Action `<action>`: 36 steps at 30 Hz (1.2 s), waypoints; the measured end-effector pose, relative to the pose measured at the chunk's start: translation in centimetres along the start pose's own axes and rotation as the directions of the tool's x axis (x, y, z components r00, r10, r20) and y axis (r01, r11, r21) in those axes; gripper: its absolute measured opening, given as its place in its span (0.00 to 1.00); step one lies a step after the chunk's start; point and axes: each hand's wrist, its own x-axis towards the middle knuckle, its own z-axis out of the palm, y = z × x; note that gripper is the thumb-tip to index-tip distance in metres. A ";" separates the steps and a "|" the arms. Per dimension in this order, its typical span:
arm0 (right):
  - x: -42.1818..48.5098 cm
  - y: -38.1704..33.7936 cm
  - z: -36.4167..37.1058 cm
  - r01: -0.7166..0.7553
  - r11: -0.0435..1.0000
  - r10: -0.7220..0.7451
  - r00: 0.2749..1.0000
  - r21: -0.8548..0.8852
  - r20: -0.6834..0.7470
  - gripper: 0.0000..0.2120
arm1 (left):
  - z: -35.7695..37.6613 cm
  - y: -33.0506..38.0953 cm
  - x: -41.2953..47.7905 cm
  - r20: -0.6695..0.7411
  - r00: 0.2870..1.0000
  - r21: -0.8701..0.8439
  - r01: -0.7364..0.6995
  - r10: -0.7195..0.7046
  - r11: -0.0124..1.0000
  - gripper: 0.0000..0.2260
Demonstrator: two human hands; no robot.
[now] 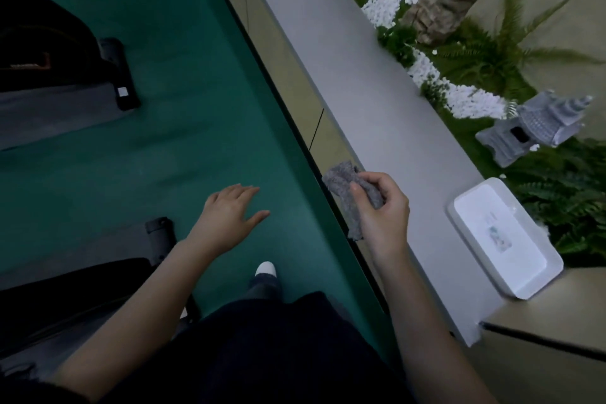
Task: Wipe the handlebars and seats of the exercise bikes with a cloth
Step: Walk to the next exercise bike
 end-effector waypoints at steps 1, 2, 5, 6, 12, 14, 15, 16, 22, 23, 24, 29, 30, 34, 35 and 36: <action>0.9 -0.4 0.8 0.003 1.000 -0.003 1.000 0.002 0.012 0.06 | -0.6 -0.5 0.8 -0.008 1.000 -0.007 0.014 -0.014 1.000 0.27; 1.8 -0.8 1.6 0.010 1.000 -0.010 1.000 0.001 0.028 0.06 | -1.2 -1.0 1.5 -0.020 0.999 -0.022 0.033 -0.034 0.999 0.27; 4.6 -2.0 4.0 0.024 1.000 -0.024 0.995 0.000 0.096 0.07 | -2.5 -2.5 2.8 -0.063 0.992 -0.075 0.107 -0.111 0.991 0.26; 5.5 -2.4 4.8 0.030 1.000 -0.030 0.992 -0.001 0.124 0.07 | -2.7 -3.1 3.1 -0.067 0.988 -0.086 0.135 -0.141 0.987 0.26; 10.7 -4.7 9.6 0.008 1.000 -0.014 0.949 0.019 0.315 0.05 | -4.0 -6.1 4.6 -0.085 0.938 -0.135 0.324 -0.337 0.936 0.25; 12.9 -5.2 11.1 0.014 1.000 -0.018 0.926 0.013 0.376 0.05 | -4.4 -6.8 5.4 -0.091 0.914 -0.152 0.380 -0.396 0.912 0.25; 14.2 -5.5 11.9 0.024 1.000 -0.027 0.916 0.013 0.401 0.05 | -4.6 -7.1 6.0 -0.092 0.901 -0.159 0.407 -0.424 0.900 0.25; 15.5 -5.8 12.7 0.037 0.999 -0.041 0.905 0.019 0.424 0.05 | -4.8 -7.4 6.7 -0.095 0.887 -0.167 0.434 -0.453 0.885 0.25; 25.2 -7.8 16.3 0.130 0.989 -0.147 0.855 0.069 0.497 0.04 | -7.5 -6.9 12.9 -0.121 0.812 -0.200 0.543 -0.571 0.815 0.26; 26.9 -8.1 16.8 0.130 0.989 -0.150 0.852 0.075 0.501 0.04 | -8.1 -6.5 14.2 -0.120 0.818 -0.196 0.535 -0.562 0.821 0.26; 28.4 -8.3 17.2 0.130 0.989 -0.151 0.849 0.077 0.507 0.04 | -8.6 -6.0 15.5 -0.126 0.824 -0.201 0.525 -0.553 0.827 0.26; 34.5 -9.2 19.8 0.159 0.985 -0.169 0.819 0.066 0.548 0.04 | -11.1 -5.0 21.1 -0.186 0.803 -0.274 0.510 -0.566 0.815 0.25; 35.3 -9.5 20.5 0.167 0.984 -0.172 0.818 0.060 0.549 0.04 | -11.4 -5.2 21.7 -0.177 0.803 -0.268 0.517 -0.569 0.813 0.25; 37.5 -10.9 24.3 0.194 0.979 -0.191 0.778 0.061 0.599 0.04 | -12.1 -7.1 22.7 -0.151 0.767 -0.268 0.576 -0.624 0.773 0.26; 37.7 -11.3 25.5 0.202 0.977 -0.197 0.764 0.063 0.614 0.04 | -12.3 -7.8 22.7 -0.148 0.750 -0.273 0.595 -0.644 0.756 0.26; 37.8 -11.8 26.9 0.214 0.975 -0.207 0.749 0.067 0.629 0.04 | -12.5 -8.7 22.9 -0.145 0.734 -0.280 0.613 -0.664 0.739 0.26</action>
